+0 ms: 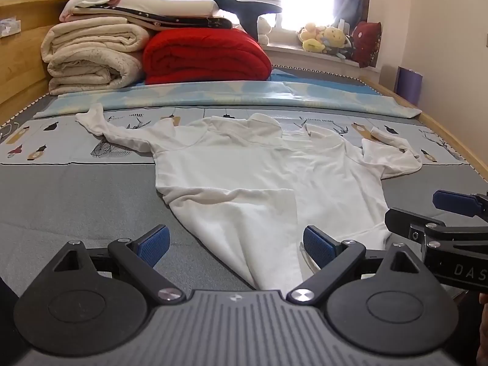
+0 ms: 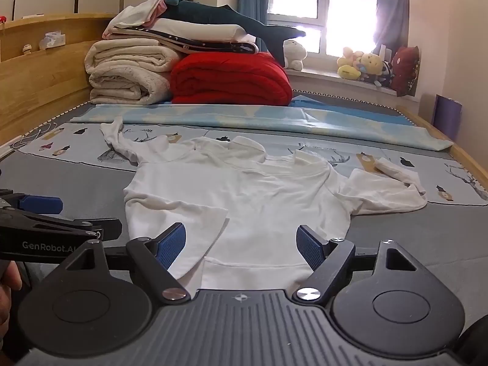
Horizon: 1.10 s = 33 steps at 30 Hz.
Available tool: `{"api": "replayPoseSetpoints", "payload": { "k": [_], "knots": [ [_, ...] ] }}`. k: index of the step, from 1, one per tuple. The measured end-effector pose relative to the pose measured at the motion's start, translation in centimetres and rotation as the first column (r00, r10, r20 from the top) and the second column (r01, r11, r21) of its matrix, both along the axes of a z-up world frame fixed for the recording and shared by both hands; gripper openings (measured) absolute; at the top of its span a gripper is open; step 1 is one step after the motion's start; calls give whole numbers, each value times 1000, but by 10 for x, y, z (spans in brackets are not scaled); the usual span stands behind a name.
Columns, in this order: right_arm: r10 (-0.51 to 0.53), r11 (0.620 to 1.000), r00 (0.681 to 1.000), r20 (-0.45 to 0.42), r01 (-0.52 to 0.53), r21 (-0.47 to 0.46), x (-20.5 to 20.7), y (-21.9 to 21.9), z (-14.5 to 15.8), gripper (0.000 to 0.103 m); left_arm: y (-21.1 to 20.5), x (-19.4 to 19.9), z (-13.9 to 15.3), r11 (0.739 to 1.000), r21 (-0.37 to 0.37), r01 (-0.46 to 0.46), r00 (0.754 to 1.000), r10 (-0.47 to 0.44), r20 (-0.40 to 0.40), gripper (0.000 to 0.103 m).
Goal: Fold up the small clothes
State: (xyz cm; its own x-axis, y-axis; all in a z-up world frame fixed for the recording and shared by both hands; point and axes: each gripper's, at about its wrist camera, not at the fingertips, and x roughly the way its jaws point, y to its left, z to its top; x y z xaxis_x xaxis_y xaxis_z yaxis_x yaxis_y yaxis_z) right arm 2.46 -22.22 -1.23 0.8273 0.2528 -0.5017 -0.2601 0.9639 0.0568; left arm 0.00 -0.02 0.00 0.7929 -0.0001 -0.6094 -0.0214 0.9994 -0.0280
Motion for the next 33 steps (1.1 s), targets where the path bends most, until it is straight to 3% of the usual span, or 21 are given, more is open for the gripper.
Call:
{"api": "replayPoseSetpoints", "payload": {
  "k": [29, 31, 33],
  "knots": [
    [2, 1000, 1000, -4, -2, 6, 1, 0, 1, 81, -4, 4, -8, 1000, 26, -9, 1000, 9, -1, 96],
    [-2, 1000, 1000, 8, 2, 8, 2, -3, 3, 81, 1, 3, -6, 999, 42, -10, 1000, 9, 8, 90],
    [2, 1000, 1000, 30, -2, 16, 9, -11, 11, 81, 10, 6, 2, 999, 46, -10, 1000, 10, 0, 72]
  ]
}}
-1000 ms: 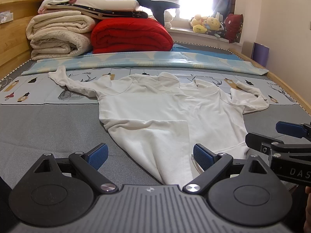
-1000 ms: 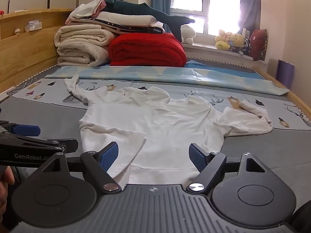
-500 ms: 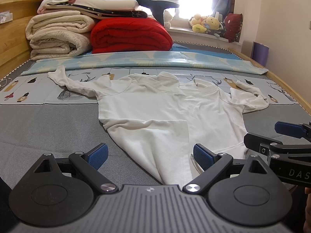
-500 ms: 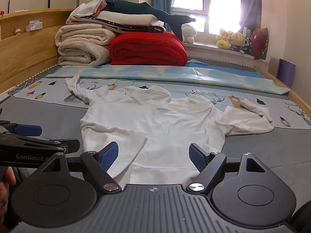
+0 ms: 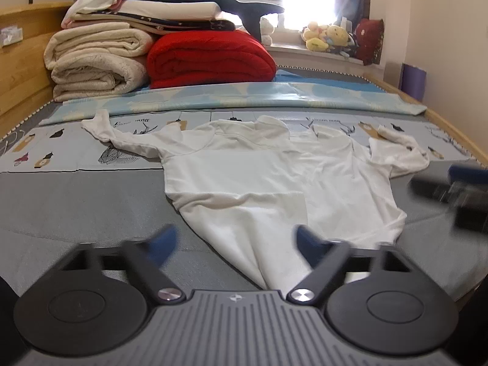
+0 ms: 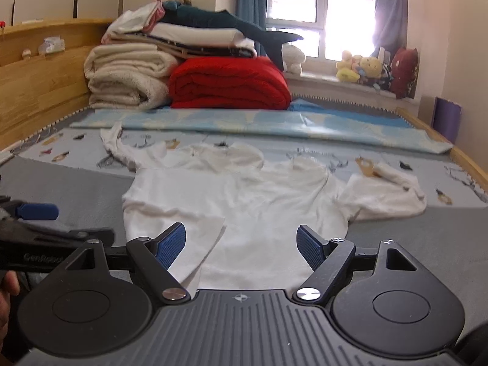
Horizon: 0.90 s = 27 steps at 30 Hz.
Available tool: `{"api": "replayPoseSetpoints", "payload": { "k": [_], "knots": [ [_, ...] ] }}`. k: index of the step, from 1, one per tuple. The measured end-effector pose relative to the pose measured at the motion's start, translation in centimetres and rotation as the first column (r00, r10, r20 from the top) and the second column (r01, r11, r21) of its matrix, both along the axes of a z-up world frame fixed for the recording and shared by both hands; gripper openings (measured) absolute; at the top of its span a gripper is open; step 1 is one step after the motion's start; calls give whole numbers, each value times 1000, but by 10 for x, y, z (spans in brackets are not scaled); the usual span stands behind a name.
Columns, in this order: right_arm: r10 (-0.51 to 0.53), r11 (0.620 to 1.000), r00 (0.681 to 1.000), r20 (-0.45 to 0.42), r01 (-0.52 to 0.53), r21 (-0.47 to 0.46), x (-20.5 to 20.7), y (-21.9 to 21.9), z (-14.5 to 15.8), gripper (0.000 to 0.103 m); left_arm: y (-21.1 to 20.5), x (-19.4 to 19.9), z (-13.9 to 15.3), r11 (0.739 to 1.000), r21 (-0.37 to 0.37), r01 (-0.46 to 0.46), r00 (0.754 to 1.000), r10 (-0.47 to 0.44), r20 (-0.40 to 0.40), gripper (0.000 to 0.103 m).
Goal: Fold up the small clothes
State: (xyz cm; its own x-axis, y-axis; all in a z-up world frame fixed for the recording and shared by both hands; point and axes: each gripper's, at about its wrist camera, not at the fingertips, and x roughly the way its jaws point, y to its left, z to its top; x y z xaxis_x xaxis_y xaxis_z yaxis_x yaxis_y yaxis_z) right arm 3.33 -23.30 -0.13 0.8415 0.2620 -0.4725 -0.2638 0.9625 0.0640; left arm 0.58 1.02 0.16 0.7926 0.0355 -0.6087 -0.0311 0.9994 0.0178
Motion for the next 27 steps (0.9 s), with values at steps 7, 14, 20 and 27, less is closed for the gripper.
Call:
{"api": "replayPoseSetpoints", "payload": {
  "k": [7, 14, 20, 27],
  "knots": [
    [-165, 986, 982, 95, 163, 25, 57, -81, 35, 71, 22, 20, 41, 989, 62, 138, 990, -139, 27, 43],
    [-190, 976, 978, -89, 198, 95, 112, -107, -4, 61, 22, 68, 26, 972, -44, 231, 973, -231, 1, 39],
    [69, 997, 936, -347, -51, 60, 125, -50, -55, 58, -1, 128, -23, 964, -138, 229, 954, -250, -167, 37],
    [-58, 997, 861, -505, 71, 6, 142, -51, -89, 61, -40, 187, -69, 966, -220, 134, 948, -190, -257, 40]
  ]
}}
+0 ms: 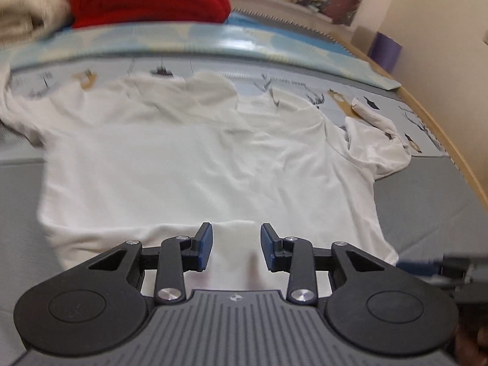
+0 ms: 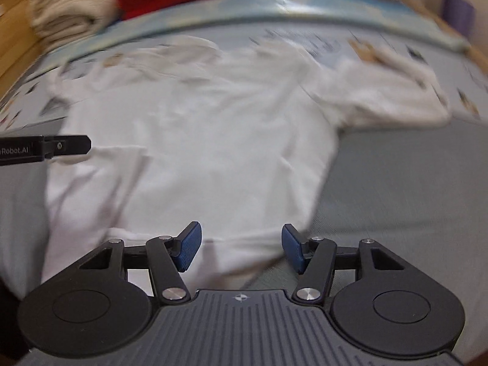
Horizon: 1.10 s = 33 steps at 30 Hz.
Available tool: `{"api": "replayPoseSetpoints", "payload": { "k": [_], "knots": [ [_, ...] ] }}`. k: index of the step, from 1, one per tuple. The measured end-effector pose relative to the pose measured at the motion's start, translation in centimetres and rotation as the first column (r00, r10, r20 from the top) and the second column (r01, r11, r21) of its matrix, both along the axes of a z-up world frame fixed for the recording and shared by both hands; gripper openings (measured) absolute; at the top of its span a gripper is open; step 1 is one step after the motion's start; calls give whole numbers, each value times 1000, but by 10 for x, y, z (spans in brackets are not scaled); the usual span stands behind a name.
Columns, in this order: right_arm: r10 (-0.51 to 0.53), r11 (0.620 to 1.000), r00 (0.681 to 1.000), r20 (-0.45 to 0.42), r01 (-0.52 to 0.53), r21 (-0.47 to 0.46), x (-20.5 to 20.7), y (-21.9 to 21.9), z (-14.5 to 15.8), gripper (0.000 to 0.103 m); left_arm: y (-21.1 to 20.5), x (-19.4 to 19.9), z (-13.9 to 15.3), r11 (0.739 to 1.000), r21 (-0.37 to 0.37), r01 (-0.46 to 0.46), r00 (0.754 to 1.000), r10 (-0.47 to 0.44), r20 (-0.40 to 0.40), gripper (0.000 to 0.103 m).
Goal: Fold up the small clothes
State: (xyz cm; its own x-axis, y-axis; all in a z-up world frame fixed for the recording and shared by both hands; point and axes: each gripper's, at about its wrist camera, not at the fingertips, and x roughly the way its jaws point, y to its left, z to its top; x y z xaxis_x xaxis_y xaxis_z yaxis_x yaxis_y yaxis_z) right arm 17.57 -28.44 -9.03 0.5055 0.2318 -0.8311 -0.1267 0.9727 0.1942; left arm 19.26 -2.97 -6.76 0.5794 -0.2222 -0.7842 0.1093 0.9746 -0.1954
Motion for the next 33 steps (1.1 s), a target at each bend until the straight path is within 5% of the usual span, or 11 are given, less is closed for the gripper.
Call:
{"api": "replayPoseSetpoints", "payload": {
  "k": [6, 8, 13, 17, 20, 25, 30, 33],
  "knots": [
    [-91, 992, 992, -83, 98, 78, 8, -20, -18, 61, -24, 16, -36, 998, 66, -3, 997, 8, -75, 38],
    [-89, 991, 991, -98, 97, 90, 10, -21, -21, 61, -19, 10, -38, 995, 104, 8, 998, 0, -70, 4],
    [-61, 996, 992, -107, 67, 59, 12, -14, -23, 40, 33, -41, 3, 992, 119, -48, 999, 49, 1, 4],
    [-75, 997, 995, -60, 76, 18, 7, -14, -12, 40, 86, -95, 44, 987, 129, -96, 995, 94, 19, 4],
    [-50, 997, 996, 70, 54, -50, -7, -6, 9, 41, 113, -125, 67, 984, 131, -121, 993, 118, 31, 4],
    [102, 994, 977, 185, -106, 10, -24, 23, 29, 44, 147, -166, 75, 968, 175, -180, 982, 186, -17, 4],
    [326, 944, 934, 149, -331, 13, -35, 71, 24, 46, 178, -187, 68, 957, 195, -214, 961, 242, -136, 5],
    [397, 917, 911, 109, -398, -7, -36, 92, 17, 51, 188, -200, 70, 953, 201, -228, 959, 256, -122, 7]
  ]
}}
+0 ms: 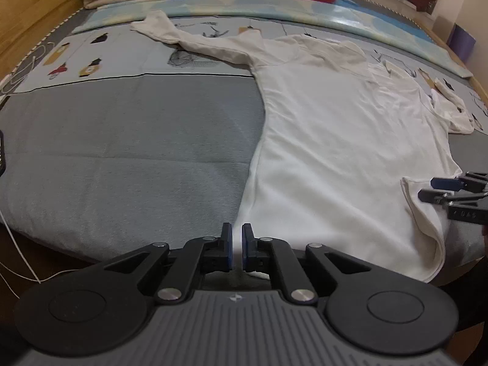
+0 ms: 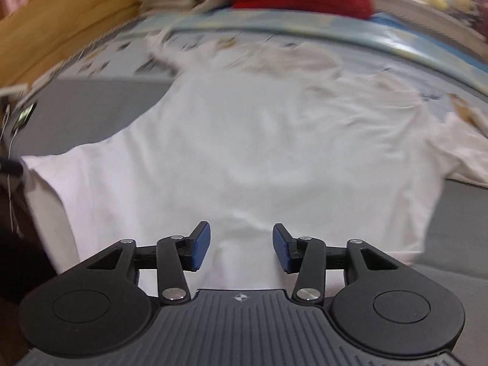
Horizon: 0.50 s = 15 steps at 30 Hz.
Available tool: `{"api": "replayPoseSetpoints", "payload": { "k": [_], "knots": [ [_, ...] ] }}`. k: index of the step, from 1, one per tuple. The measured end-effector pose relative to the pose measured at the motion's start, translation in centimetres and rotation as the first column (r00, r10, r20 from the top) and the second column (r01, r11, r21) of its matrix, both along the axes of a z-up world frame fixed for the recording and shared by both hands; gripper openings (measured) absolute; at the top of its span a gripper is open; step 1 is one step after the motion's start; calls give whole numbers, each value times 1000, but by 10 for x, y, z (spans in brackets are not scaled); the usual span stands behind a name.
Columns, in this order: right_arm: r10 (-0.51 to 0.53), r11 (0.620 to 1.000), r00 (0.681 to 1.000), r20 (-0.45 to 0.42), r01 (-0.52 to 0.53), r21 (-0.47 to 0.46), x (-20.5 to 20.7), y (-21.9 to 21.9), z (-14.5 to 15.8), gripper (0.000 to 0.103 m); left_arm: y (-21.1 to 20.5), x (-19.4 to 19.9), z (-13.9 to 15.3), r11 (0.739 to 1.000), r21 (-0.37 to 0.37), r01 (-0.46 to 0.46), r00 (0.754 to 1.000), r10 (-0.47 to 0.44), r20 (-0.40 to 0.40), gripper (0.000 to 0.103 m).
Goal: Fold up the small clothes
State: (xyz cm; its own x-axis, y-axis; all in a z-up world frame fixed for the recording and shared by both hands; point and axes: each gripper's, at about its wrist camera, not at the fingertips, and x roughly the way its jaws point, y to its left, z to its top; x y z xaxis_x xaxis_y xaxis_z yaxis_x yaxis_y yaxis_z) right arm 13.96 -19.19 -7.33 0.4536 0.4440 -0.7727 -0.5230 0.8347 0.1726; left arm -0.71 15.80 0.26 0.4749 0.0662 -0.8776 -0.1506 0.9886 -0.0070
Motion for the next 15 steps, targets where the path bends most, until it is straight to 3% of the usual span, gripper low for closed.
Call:
{"api": "replayPoseSetpoints", "payload": {
  "k": [2, 4, 8, 12, 13, 15],
  "knots": [
    [23, 1000, 1000, -10, -24, -18, 0, 10, -4, 57, 6, -2, -1, 999, -39, -19, 1000, 19, 8, 12],
    [35, 999, 999, -14, -36, -36, -2, 19, -8, 62, 7, -5, 1, 999, -33, -29, 999, 30, 27, 12],
    [48, 992, 999, -17, -50, -118, -4, 31, -19, 63, -1, 2, 6, 999, -41, -22, 997, 25, 71, 12],
    [43, 978, 999, 3, -41, -204, -7, 28, -28, 48, -25, 16, 11, 999, -27, 28, 993, -25, 118, 12],
    [40, 980, 999, -1, -40, -196, -7, 23, -26, 35, -31, 20, 12, 999, -32, 41, 992, -37, 124, 13],
    [33, 984, 999, -6, -33, -175, -10, 12, -20, 19, -44, 29, 15, 997, -43, 68, 990, -62, 130, 13]
  ]
}}
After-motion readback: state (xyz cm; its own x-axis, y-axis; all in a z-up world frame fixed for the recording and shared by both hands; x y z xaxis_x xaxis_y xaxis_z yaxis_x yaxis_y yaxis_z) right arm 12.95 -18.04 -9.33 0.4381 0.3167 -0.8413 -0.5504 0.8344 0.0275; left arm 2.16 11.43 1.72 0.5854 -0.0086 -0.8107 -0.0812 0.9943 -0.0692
